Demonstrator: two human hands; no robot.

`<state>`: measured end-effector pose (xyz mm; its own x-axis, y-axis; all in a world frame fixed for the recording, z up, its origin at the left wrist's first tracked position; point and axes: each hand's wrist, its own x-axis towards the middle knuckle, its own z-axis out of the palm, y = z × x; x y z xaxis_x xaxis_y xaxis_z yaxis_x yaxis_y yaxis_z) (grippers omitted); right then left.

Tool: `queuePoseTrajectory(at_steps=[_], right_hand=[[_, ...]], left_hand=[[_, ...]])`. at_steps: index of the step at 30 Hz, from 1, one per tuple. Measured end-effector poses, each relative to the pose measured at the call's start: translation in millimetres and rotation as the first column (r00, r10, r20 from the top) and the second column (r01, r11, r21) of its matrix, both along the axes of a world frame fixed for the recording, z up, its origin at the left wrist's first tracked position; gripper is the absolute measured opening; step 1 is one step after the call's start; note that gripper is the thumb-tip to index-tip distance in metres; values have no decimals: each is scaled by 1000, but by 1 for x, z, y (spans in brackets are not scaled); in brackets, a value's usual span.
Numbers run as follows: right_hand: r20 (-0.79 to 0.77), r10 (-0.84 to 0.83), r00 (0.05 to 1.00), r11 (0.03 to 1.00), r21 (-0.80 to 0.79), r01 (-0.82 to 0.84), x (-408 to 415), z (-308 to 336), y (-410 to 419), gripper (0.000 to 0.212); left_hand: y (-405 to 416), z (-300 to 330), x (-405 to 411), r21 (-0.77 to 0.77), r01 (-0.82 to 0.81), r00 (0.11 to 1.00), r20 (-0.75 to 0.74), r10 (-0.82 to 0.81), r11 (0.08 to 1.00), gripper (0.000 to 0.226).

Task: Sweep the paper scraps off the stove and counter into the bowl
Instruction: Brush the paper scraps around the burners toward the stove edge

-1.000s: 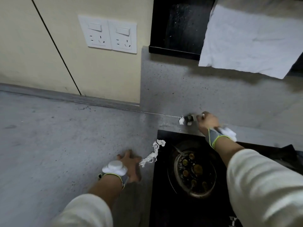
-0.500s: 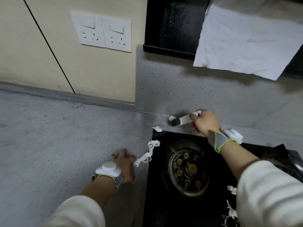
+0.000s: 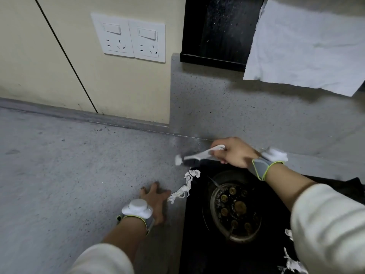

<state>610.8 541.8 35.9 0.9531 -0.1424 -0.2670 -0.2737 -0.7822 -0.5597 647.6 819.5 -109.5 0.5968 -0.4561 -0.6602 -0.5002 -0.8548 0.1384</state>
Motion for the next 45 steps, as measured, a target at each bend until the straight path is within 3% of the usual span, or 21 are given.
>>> queuePoseTrajectory(at_steps=[2,5,6,8,10,11,13,16,19,22,25,29,32,35,38,41,45], right_hand=[[-36,26,999,993,119,-22,-2,8,3,14],[66,-203,977,955,233,183,5,10,3,21],[100,-276,956,949,183,255,7,6,5,23],[119,-308,944,944,-87,319,9,-6,16,22],[91,-245,965,910,-321,262,1,-21,35,23],[94,-205,974,911,-347,225,-8,-26,44,23],[111,-93,990,936,-330,124,-27,-31,53,22],[11,119,993,943,-314,-109,-60,-24,73,22],[0,72,997,973,-221,-70,-79,-7,89,22],[155,-135,979,974,-160,159,-64,8,99,21],[229,-239,944,935,-208,287,-22,0,108,22],[47,-29,998,954,-298,42,26,-33,124,23],[-66,81,995,907,-410,-101,27,-46,137,23],[-76,148,986,859,-484,-166,-16,-42,155,26],[-94,197,976,875,-433,-219,-78,-38,168,26],[-87,187,978,921,-330,-206,-137,-39,179,26],[-31,44,999,965,-258,-50,-188,-40,189,27]], left_hand=[[1,-2,0,-3,6,1000,12,-6,1000,84],[1,-2,2,-4,10,1000,7,-10,1000,84],[1,-4,2,-14,-4,1000,-6,4,1000,83],[1,-8,3,-62,-45,999,-9,44,997,82],[4,-8,2,-92,-66,998,-11,66,994,85],[5,-4,1,-111,-60,998,-9,59,992,85],[8,4,4,-206,-62,998,-13,61,977,83],[32,19,5,-352,-164,986,-21,168,921,69],[67,26,-6,-415,-210,975,-21,222,885,59],[101,27,-20,-408,-165,981,24,192,898,55],[117,26,-36,-426,-104,979,116,168,899,52],[125,29,-48,-281,16,994,107,15,960,70],[125,31,-43,-124,36,999,-11,-38,992,80],[123,35,-40,-122,78,995,-56,-85,990,81],[124,33,-39,-119,54,996,-68,-62,991,81],[121,38,-45,-82,73,995,-55,-78,994,77],[118,39,-52,-115,11,999,-33,-15,993,72]])
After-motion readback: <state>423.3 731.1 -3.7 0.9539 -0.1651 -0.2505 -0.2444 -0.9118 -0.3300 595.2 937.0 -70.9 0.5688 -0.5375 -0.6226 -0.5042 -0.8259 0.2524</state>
